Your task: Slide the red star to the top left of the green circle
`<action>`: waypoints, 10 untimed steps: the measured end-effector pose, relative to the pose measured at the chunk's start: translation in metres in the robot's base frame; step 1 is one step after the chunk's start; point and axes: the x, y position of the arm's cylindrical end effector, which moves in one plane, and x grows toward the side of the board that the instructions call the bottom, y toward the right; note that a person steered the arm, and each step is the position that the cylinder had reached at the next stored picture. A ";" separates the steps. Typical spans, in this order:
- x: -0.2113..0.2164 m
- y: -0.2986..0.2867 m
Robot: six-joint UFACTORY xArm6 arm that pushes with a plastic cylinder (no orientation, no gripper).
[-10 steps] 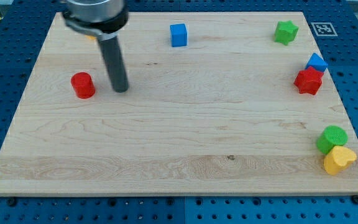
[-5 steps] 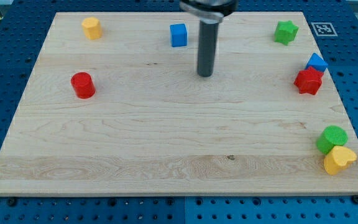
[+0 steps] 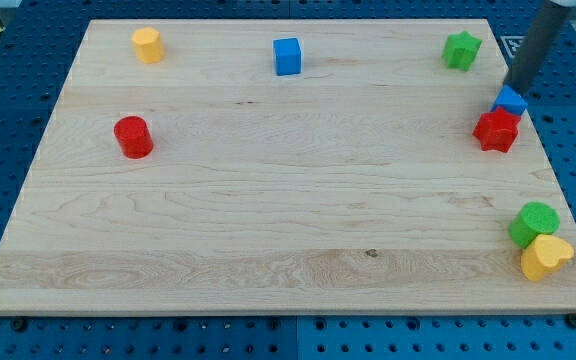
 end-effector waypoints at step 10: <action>0.028 -0.066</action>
